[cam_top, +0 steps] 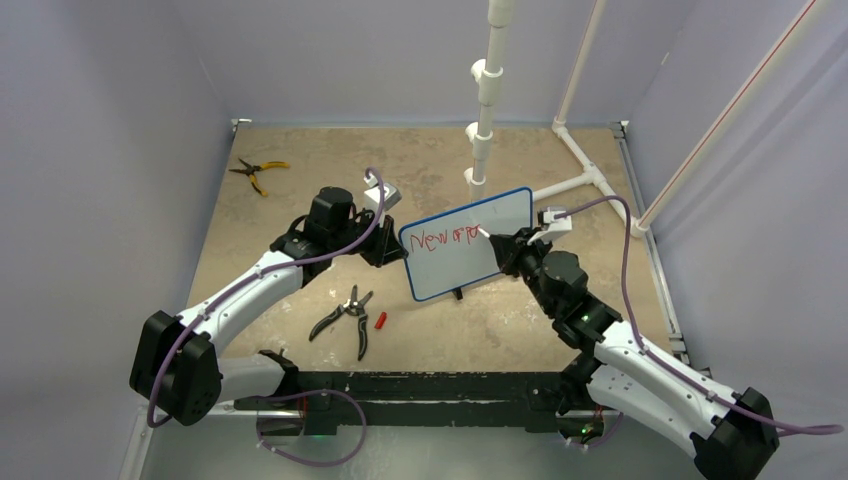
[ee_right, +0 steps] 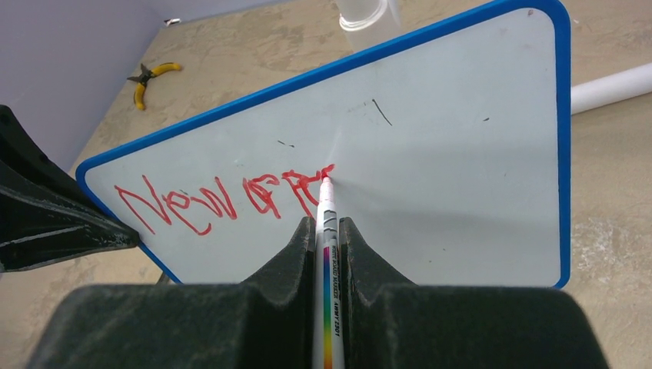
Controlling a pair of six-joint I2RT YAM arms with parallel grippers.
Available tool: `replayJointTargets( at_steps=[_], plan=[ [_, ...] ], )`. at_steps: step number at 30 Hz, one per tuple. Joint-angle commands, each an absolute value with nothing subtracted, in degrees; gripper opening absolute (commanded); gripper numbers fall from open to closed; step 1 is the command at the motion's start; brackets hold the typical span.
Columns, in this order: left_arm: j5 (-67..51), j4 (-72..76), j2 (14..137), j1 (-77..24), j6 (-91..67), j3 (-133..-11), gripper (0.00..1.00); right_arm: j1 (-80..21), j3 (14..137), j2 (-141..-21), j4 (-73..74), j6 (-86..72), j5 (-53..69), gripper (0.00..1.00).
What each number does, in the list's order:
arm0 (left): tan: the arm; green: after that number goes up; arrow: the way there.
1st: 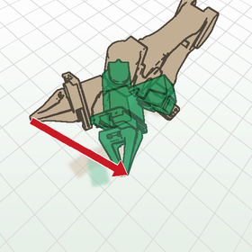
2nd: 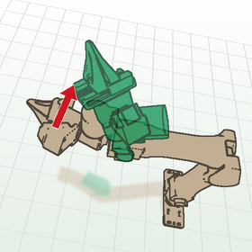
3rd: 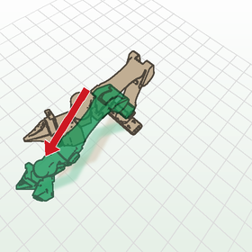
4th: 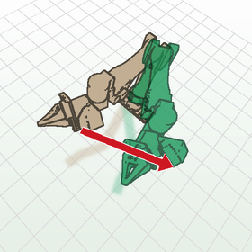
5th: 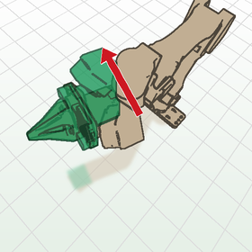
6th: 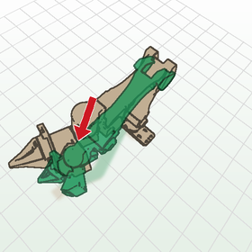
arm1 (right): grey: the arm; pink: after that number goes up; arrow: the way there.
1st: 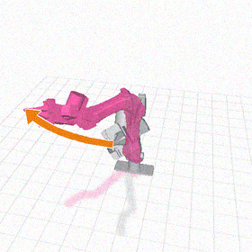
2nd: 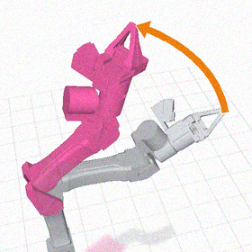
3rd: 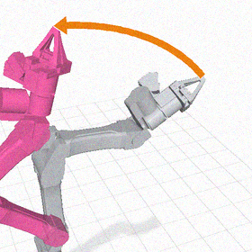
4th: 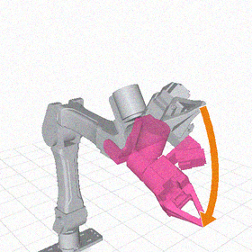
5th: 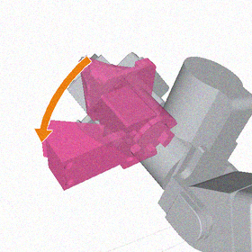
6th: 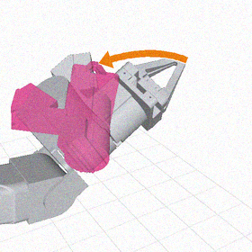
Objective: Write a sentence on the whiteboard
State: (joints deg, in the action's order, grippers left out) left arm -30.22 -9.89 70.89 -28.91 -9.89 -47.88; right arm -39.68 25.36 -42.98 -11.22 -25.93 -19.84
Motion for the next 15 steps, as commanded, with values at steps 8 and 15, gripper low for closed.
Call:
replayJointTargets(
  at_steps=[8,15],
  plan=[
    [-30.9,-7.7,70.3,-28.9,-9.7,-47.6,0.0,-39.4,24.5,-43.7,-8.1,-28.9,-21.1,0.0],
    [-30.9,-7.8,70.4,-28.8,-9.7,-47.6,0.0,-39.3,25.3,-42.9,-7.3,-28.5,-23.1,0.0]
  ],
)
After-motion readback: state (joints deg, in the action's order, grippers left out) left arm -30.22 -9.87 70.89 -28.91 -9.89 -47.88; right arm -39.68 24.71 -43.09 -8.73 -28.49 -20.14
